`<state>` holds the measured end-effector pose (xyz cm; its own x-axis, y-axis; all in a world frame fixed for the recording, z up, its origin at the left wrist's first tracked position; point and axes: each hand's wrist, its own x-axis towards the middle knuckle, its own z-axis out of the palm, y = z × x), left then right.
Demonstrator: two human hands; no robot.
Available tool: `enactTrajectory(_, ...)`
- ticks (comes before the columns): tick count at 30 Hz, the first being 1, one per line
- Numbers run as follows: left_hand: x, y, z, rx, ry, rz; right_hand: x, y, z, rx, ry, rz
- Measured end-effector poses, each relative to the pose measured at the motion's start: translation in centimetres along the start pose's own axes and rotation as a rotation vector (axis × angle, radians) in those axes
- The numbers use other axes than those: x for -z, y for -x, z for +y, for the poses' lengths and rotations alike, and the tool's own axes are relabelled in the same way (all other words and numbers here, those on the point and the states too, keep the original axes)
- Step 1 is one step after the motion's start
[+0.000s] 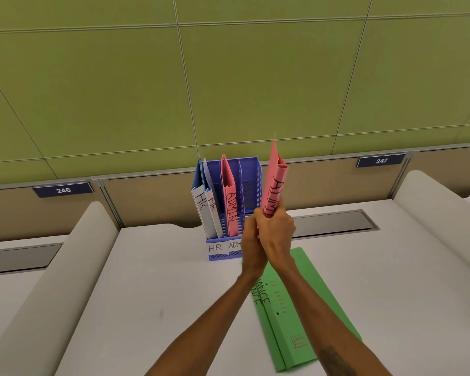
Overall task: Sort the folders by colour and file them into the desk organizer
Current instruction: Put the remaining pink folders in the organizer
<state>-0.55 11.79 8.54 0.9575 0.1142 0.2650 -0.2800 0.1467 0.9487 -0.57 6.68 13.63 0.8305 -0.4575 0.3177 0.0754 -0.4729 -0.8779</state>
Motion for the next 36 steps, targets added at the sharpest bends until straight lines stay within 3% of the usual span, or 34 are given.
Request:
enactTrajectory(10, 3.5, -2.8, -0.5, -0.033, -0.35, -0.32, -1.5, -4.1, -1.3, 0.043, -0.075, -0.048)
enactTrajectory(22, 6.7, -8.1, 0.0, 0.148, -0.433, -0.31, -6.0, -7.9, -0.5, 0.118, -0.074, -0.088)
enactTrajectory(36, 7.7, -8.4, -3.4, 0.067, -0.633, -0.351, -10.8, -10.0, 1.4, 0.054, -0.039, -0.17)
